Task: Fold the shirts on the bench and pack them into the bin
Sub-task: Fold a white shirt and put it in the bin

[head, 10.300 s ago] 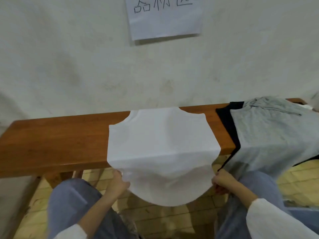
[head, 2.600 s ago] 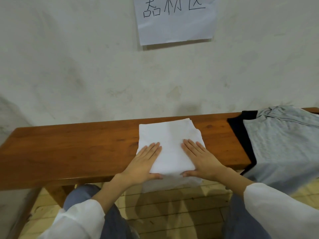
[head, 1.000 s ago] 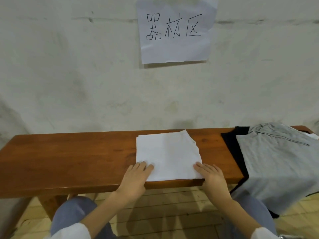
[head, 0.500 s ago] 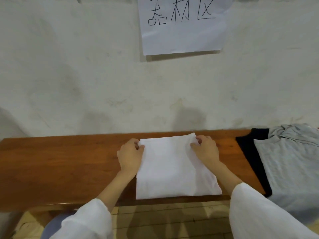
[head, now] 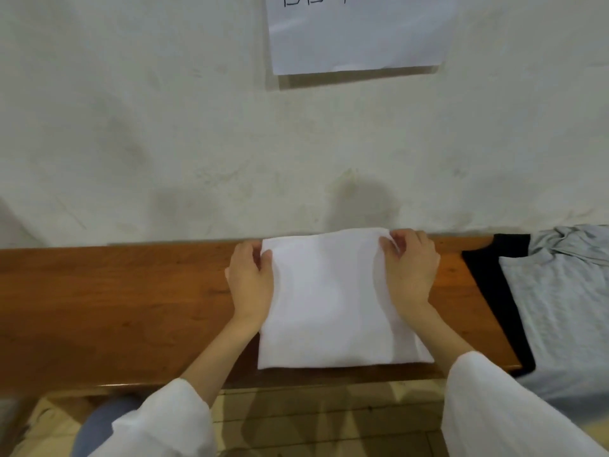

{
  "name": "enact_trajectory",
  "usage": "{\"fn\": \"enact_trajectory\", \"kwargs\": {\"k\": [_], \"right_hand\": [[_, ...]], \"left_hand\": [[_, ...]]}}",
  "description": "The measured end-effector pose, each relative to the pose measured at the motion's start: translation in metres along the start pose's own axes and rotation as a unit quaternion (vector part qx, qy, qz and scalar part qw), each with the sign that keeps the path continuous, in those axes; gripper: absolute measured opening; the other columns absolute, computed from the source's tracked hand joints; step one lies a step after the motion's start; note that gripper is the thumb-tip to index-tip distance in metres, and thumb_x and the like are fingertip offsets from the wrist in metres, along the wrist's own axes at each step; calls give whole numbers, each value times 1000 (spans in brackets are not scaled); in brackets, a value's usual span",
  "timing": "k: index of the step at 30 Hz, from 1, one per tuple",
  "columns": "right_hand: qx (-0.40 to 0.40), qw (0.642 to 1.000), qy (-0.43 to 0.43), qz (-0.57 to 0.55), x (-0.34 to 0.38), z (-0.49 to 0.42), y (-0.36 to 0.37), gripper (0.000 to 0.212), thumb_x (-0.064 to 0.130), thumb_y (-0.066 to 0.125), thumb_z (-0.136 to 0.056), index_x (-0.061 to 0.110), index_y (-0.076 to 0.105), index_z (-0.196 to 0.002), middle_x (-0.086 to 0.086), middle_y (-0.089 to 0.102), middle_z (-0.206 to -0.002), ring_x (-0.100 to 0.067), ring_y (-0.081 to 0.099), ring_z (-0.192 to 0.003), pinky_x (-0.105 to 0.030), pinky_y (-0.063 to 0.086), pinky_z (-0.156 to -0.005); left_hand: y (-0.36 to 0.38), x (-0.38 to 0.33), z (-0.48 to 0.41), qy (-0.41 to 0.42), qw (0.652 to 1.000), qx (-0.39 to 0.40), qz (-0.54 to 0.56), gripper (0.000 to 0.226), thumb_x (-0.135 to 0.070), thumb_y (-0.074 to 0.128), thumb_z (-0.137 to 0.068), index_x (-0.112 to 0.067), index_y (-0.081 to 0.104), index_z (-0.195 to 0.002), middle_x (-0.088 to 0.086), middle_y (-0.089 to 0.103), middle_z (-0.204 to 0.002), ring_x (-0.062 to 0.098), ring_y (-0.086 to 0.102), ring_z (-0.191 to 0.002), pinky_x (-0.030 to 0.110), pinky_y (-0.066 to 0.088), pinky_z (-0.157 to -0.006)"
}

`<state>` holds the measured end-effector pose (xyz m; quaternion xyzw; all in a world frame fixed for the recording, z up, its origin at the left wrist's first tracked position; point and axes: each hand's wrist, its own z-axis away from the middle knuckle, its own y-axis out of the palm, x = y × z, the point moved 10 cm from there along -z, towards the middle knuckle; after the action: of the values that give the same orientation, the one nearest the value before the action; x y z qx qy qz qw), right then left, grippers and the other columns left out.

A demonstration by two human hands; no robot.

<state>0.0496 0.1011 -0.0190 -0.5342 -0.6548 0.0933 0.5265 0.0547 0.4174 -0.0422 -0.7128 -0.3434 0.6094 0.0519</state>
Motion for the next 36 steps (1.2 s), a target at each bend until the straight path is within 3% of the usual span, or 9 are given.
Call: {"fn": "enact_trajectory", "kwargs": {"k": [5,9,12,16,20,23,28,33,36], "right_hand": [[158,982,11,102,-3,0,45,28,30,51,-96,13,59,-116,-9,55,-122,-29,47,-115,-41,36,-92],[164,976,-122,79,36,34,29,36,22,41,-100,10,50,-133,-10,42,-145,-27,33,-137,-40,27,-111],[292,929,-158,167,32,79,44,57,44,13,-101,16,20,-151,-4,9,-160,-22,1,-148,-39,1,-119],[343,906,-137,209,-2,105,54,88,66,-20,-77,23,-4,-152,3,-9,-160,-16,-12,-146,-39,-10,-117],[385,898,-102,185,-4,103,55,72,63,7,-92,23,-1,-152,4,-9,-160,-17,-11,-147,-39,-8,-116],[400,916,-23,29,2,87,37,61,44,45,-97,22,23,-148,2,13,-159,-18,14,-145,-36,14,-117],[306,944,123,1,-42,77,-5,54,38,58,-91,13,42,-135,-5,50,-133,-22,53,-113,-31,45,-89],[377,906,188,54,-62,100,-5,34,49,55,-90,16,47,-86,3,51,-83,-10,51,-72,-20,40,-61],[358,909,211,37,-59,103,-5,28,43,60,-88,18,49,-81,4,47,-73,-8,48,-65,-18,34,-54]], "left_hand": [[21,11,-7,-20,981,81,-178,30,-14,58,-89,-10,54,-119,11,56,-113,31,51,-109,41,37,-90],[35,-45,26,170,947,130,-239,44,-20,50,-94,-10,46,-137,17,39,-145,34,34,-136,45,28,-110],[68,-31,73,165,883,277,-342,57,-46,20,-101,-21,14,-152,6,0,-160,23,-6,-147,42,-3,-120],[68,-2,80,129,847,282,-431,64,-55,6,-96,-26,-8,-152,4,-14,-159,23,-14,-146,47,-6,-118],[60,-9,75,136,909,254,-300,57,-48,25,-99,-23,20,-151,2,11,-160,21,7,-147,38,3,-117],[16,-10,67,106,973,136,-155,41,-32,49,-97,-19,48,-136,4,42,-145,21,37,-133,33,26,-111],[-30,21,72,3,955,65,-291,43,-50,39,-95,-14,57,-110,8,52,-116,21,50,-101,34,42,-90],[-14,23,89,-45,937,166,-305,48,-56,44,-91,-15,52,-113,6,46,-125,21,48,-111,35,42,-98],[-7,19,90,-90,946,206,-231,40,-45,51,-92,-13,50,-117,9,43,-130,23,51,-110,32,44,-92]]}}
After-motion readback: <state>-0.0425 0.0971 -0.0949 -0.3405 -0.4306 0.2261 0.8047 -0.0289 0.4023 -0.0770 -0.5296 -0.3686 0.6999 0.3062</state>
